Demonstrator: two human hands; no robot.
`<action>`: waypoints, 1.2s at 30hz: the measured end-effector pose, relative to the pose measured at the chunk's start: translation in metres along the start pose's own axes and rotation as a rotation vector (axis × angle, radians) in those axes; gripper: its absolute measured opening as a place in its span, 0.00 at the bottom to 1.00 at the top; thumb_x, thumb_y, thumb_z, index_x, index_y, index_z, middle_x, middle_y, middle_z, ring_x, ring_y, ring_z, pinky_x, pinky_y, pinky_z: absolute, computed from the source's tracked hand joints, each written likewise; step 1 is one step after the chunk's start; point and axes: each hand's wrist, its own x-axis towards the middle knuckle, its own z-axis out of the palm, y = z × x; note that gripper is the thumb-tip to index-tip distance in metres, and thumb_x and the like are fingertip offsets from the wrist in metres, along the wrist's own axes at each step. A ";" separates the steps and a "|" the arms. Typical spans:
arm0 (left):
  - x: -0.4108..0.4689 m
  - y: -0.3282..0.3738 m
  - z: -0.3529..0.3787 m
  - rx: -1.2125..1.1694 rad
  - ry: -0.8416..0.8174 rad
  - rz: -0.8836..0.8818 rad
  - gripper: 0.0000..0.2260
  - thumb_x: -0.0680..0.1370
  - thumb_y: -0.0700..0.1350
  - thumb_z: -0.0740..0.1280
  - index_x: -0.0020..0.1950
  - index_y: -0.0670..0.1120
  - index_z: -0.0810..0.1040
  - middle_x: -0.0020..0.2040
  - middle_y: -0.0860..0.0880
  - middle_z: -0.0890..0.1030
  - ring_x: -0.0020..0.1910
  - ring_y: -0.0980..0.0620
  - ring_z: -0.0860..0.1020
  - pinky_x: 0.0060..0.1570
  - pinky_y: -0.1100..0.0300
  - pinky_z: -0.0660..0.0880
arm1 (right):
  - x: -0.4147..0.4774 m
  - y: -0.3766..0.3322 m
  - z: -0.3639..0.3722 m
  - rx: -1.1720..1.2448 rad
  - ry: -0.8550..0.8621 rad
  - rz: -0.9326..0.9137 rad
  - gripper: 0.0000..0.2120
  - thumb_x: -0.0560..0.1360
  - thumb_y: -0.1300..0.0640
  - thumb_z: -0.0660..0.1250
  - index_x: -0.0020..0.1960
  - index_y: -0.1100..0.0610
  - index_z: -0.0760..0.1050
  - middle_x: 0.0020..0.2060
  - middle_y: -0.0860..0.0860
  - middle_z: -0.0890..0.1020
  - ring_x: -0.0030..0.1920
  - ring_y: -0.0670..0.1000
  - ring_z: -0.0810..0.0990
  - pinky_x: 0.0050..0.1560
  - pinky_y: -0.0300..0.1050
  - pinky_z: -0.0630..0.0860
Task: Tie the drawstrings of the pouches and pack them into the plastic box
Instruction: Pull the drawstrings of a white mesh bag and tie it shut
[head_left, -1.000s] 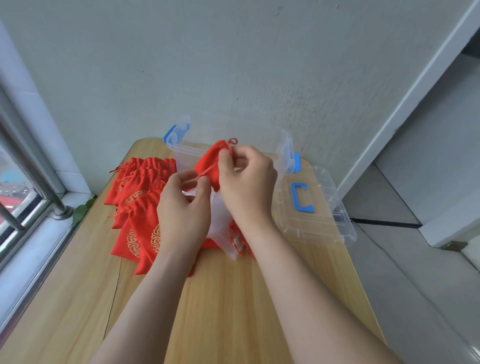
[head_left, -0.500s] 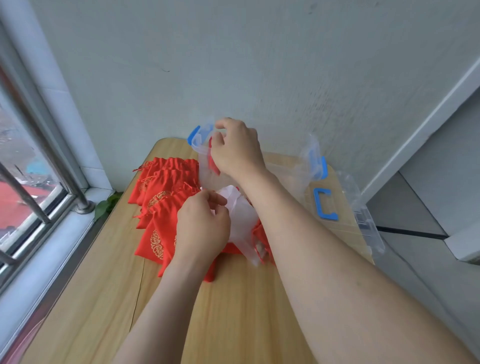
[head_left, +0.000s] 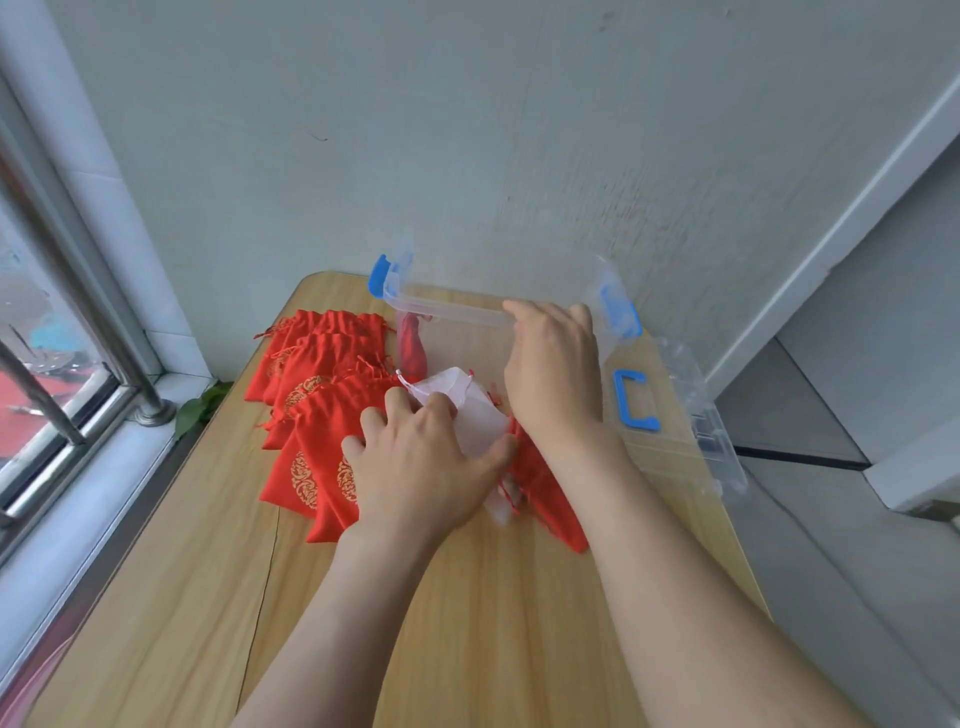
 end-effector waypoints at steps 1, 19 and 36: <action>0.000 -0.001 0.001 0.011 0.008 0.012 0.30 0.71 0.74 0.66 0.61 0.52 0.78 0.59 0.50 0.72 0.60 0.42 0.71 0.54 0.46 0.66 | 0.000 0.003 -0.003 0.045 0.015 -0.011 0.28 0.75 0.74 0.62 0.69 0.56 0.81 0.59 0.54 0.86 0.59 0.62 0.77 0.59 0.55 0.76; -0.014 0.004 0.021 -0.369 0.206 0.231 0.15 0.74 0.30 0.66 0.51 0.46 0.84 0.49 0.50 0.84 0.44 0.48 0.80 0.45 0.53 0.77 | -0.120 0.033 -0.036 -0.098 -0.342 0.525 0.13 0.76 0.57 0.72 0.59 0.50 0.75 0.52 0.49 0.82 0.58 0.56 0.80 0.61 0.55 0.76; -0.034 0.047 0.004 -0.922 0.000 -0.009 0.08 0.79 0.45 0.66 0.47 0.47 0.85 0.37 0.45 0.86 0.36 0.37 0.84 0.41 0.42 0.83 | -0.094 0.026 -0.071 1.164 -0.364 0.721 0.11 0.77 0.63 0.73 0.58 0.55 0.83 0.45 0.56 0.89 0.45 0.62 0.89 0.46 0.61 0.84</action>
